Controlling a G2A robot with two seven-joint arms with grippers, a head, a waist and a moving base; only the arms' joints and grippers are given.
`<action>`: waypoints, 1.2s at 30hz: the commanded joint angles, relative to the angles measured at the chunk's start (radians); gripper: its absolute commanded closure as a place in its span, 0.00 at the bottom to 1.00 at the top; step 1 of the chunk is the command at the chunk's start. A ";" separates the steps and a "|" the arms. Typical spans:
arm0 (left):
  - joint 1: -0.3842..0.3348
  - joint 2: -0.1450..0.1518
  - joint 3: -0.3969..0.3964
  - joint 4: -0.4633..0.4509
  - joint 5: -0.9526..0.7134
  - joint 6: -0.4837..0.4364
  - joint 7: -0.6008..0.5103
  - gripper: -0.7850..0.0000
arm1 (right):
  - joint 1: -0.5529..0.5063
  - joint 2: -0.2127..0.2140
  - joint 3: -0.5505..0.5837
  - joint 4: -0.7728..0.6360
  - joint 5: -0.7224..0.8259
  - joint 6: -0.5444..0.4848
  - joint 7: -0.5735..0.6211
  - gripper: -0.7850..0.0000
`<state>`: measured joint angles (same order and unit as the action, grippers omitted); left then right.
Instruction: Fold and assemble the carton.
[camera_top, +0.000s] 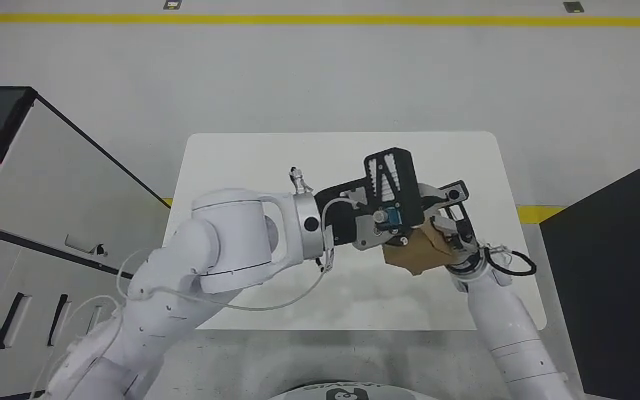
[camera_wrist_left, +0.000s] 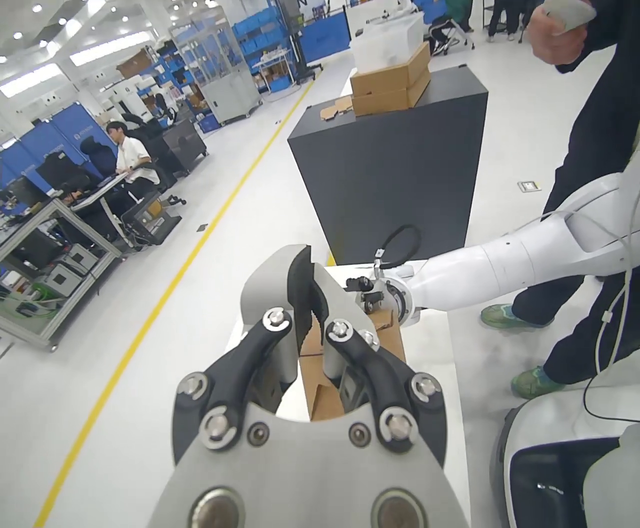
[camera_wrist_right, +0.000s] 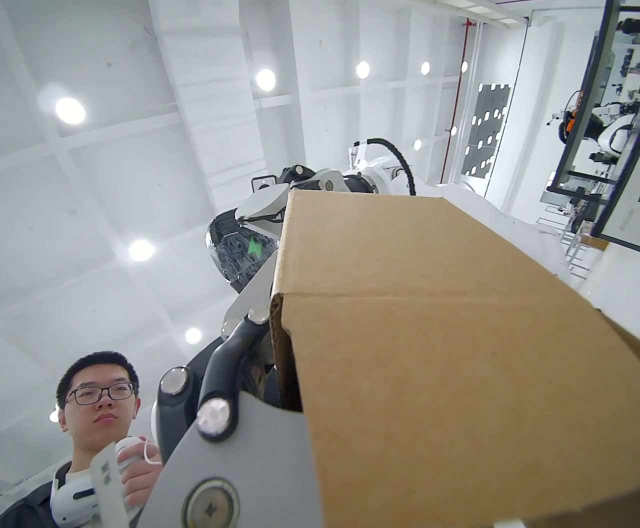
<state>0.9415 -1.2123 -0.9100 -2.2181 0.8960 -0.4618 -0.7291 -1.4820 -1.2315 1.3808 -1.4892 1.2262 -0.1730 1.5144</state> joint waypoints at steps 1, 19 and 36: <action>-0.002 0.000 0.000 -0.002 0.002 0.010 -0.019 1.00 | 0.001 -0.001 0.003 0.001 0.010 -0.006 0.009 1.00; 0.020 0.004 -0.001 -0.001 -0.037 0.011 -0.043 1.00 | 0.017 -0.005 0.011 -0.022 0.102 -0.020 0.021 1.00; 0.012 -0.003 0.052 0.027 -0.045 -0.031 -0.004 1.00 | 0.016 0.001 -0.010 -0.046 0.139 0.071 0.021 1.00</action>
<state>0.9560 -1.2152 -0.8579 -2.1887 0.8431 -0.4920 -0.7265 -1.4658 -1.2311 1.3715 -1.5338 1.3698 -0.1034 1.5359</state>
